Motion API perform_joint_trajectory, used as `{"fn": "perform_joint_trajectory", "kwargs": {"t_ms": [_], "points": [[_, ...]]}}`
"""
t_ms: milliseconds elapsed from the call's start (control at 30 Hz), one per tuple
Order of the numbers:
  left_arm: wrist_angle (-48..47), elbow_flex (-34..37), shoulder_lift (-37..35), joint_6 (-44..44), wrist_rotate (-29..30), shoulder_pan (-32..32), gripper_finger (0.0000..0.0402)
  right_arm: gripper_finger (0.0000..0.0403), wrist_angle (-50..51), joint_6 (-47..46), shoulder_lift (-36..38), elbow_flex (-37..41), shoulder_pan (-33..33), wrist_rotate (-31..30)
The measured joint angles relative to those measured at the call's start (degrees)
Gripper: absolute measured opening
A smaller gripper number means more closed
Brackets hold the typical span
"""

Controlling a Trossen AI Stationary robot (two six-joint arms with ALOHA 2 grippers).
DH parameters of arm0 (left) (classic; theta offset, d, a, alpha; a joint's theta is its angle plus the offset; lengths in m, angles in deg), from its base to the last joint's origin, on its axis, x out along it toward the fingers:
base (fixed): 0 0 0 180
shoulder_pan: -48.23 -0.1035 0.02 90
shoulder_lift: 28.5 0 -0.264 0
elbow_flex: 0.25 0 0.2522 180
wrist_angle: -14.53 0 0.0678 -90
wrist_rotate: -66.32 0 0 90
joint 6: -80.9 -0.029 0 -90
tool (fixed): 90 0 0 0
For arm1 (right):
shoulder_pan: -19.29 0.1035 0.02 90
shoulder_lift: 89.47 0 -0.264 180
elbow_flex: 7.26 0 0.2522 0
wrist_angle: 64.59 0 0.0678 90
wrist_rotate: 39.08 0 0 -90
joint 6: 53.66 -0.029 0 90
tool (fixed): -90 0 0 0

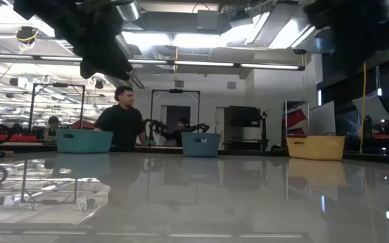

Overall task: Sort batteries
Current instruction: Put the silver battery into the yellow bin

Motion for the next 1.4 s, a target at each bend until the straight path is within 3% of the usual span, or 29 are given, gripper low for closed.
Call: {"fn": "perform_joint_trajectory", "kwargs": {"t_ms": [233, 400, 700, 967, 1200, 1400], "points": [[0.07, 0.00, 0.00, -1.29, -1.66, -1.67, 0.0129, 0.0198, 0.45, -17.32, 0.00, 4.11, 12.55, 1.01], [0.25, 0.00, 0.00, -1.90, -1.84, -3.36, 0.0129, 0.0198, -9.91, -18.49, -0.01, 8.55, 17.76, 8.01], [3.19, 0.00, 0.17, -1.47, -2.08, -4.47, 0.0129, 0.0198, -25.20, -30.36, -1.09, 16.64, 29.53, 9.05], [2.84, 0.01, 0.22, -0.91, -2.12, -4.47, 0.0129, 0.0198, -29.00, -32.65, -9.33, 16.29, 36.27, 16.84], [2.86, 0.00, 0.22, 0.26, -2.10, -4.47, 0.0129, 0.0198, -23.54, -32.80, -17.72, 9.39, 39.34, 18.62], [3.09, 0.00, 0.86, 0.33, -2.10, -5.32, 0.0129, 0.0198, -26.17, -33.01, -20.78, 9.03, 41.37, 20.26]]}}
